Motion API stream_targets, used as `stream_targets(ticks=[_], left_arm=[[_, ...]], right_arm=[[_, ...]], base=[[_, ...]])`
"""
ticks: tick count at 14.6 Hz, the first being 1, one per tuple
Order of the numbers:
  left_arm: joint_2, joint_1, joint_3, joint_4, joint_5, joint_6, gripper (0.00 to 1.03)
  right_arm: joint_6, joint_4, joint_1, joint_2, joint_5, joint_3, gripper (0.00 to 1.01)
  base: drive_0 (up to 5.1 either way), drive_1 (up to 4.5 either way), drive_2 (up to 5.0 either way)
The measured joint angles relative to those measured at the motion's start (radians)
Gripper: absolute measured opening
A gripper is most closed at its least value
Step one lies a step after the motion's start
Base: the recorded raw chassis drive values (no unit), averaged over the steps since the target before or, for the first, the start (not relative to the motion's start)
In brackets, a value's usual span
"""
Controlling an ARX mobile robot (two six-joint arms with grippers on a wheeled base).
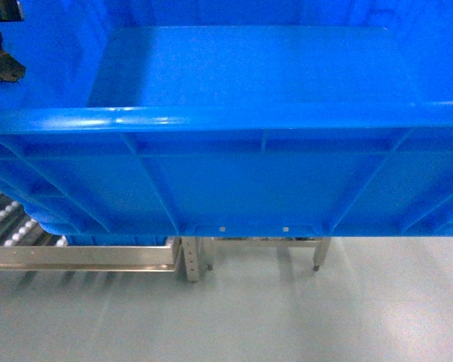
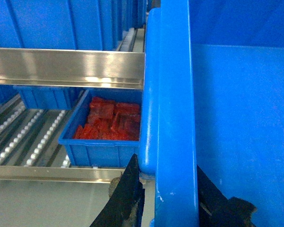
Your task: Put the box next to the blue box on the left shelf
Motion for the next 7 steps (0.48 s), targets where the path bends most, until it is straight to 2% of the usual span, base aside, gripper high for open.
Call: stream_targets(ticks=[7], left_arm=[[-0.001, 0.000, 0.000, 0.003, 0.000, -0.001, 0.16]], right_arm=[[-0.002, 0.004, 0.000, -0.002, 0.000, 0.000, 0.08]], base=[[-4.6, 1.85, 3.6]])
